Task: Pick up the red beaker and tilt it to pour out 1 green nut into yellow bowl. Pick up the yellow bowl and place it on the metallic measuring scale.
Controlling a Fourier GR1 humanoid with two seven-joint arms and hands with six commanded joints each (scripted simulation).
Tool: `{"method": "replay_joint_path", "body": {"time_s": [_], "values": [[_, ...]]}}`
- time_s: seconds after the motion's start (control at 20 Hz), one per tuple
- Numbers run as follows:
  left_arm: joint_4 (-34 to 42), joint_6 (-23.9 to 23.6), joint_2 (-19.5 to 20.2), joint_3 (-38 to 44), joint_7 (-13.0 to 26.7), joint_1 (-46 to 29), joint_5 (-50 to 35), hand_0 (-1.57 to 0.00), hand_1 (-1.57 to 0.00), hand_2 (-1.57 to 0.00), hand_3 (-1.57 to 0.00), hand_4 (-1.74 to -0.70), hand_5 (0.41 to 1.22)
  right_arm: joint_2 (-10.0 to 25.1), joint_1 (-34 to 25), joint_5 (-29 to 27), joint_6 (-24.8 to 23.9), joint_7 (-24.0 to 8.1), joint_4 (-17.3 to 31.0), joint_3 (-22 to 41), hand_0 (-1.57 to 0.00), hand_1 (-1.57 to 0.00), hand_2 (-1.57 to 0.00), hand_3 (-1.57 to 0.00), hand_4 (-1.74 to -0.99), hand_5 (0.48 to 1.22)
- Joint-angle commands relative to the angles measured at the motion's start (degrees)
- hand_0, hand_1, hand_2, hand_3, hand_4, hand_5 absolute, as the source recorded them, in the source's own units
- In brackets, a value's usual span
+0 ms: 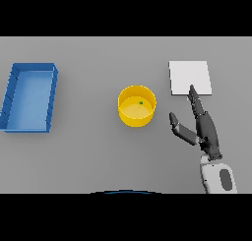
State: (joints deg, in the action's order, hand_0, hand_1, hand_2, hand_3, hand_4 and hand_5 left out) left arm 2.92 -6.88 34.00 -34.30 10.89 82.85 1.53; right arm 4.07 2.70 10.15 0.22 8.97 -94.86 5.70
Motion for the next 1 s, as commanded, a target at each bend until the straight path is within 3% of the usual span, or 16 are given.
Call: {"method": "replay_joint_path", "body": {"time_s": [0.0, 0.1, 0.3, 0.45, 0.8, 0.95], "values": [[0.23, -1.00, 0.21, 1.00, 1.45, -1.44, -1.94, -1.57, -1.57, -1.57, -1.55, -1.74, 1.221, -0.02, -0.11, 0.09, -0.20, 0.08, -0.37, 0.01, 0.00, 0.00, 0.00, 0.00, -1.157, 0.666], [2.22, -3.28, 1.07, 3.10, 1.72, -4.66, -6.12, -1.57, -1.57, -1.57, -1.52, -1.74, 1.221, 0.07, 1.36, 1.59, -0.31, 2.19, -0.86, 1.09, 0.00, 0.00, 0.00, 0.00, -1.168, 0.680], [8.72, -6.69, 1.89, 4.75, 5.19, -13.45, -13.18, -1.57, -1.57, -1.57, -1.40, -1.74, 1.221, 0.20, 0.35, 2.39, -0.49, 0.59, -0.36, 1.37, 0.00, 0.00, 0.00, 0.00, -1.192, 0.704], [18.91, -10.23, 4.15, 4.58, 7.61, -21.95, -17.70, -1.57, -1.57, -1.57, -1.38, -1.74, 1.221, 0.71, -0.34, 1.81, -0.65, 0.47, -0.32, 0.50, 0.00, 0.00, 0.00, 0.00, -1.202, 0.709], [46.64, -22.48, 10.15, 0.18, 18.98, -39.48, -24.69, -1.57, -1.57, -1.57, -1.38, -1.74, 1.221, 0.25, -0.82, 2.07, -0.97, -0.08, 1.00, 0.56, 0.00, 0.00, 0.00, 0.00, -1.186, 0.687], [53.97, -24.07, 12.57, -1.88, 22.68, -43.14, -27.65, -1.57, -1.57, -1.57, -1.37, -1.74, 1.008, 0.33, -0.51, 1.78, -0.65, 0.25, 1.02, 0.56, 0.00, 0.00, 0.00, 0.00, -1.169, 0.680]]}}
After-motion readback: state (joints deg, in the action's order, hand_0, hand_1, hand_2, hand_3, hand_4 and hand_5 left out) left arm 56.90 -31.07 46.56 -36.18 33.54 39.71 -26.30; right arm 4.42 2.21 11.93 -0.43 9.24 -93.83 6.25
